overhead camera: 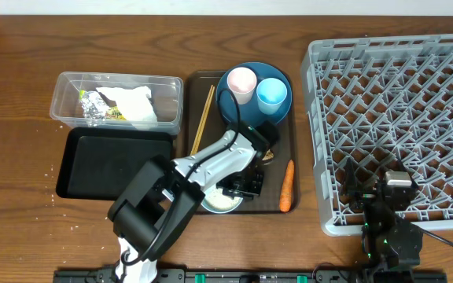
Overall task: Sort waste into correct bins and load items into the dishwasher rack
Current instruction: 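Reach the left gripper to the light-blue rice bowl and grip its rim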
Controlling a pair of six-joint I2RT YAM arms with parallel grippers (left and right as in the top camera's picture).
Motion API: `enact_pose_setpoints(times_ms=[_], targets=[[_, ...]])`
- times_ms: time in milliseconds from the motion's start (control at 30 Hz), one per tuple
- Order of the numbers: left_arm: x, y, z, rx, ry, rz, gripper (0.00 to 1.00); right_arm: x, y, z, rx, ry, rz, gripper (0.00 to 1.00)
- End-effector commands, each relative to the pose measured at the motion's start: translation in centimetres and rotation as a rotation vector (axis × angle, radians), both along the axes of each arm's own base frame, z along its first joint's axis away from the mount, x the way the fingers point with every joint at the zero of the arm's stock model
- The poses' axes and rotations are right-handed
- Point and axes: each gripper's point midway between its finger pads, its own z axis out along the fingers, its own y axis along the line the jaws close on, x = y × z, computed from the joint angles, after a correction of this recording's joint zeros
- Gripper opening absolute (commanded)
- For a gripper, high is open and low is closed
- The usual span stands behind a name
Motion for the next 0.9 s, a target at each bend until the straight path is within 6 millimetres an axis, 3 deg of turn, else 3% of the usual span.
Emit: enact_pose_setpoints(times_ms=[0, 233, 500, 867], targets=[[0.3, 0.5, 0.1, 0.004, 0.004, 0.011, 0.24, 0.0, -0.3, -0.1, 0.003, 0.003, -0.017, 0.99], [0.7, 0.6, 0.3, 0.002, 0.001, 0.020, 0.15, 0.0, -0.3, -0.1, 0.003, 0.003, -0.017, 0.99], [0.8, 0.6, 0.3, 0.004, -0.004, 0.019, 0.15, 0.0, -0.3, -0.1, 0.003, 0.004, -0.017, 0.99], [2.4, 1.1, 1.8, 0.025, -0.106, 0.007, 0.14, 0.0, -0.3, -0.1, 0.003, 0.003, -0.017, 0.99]])
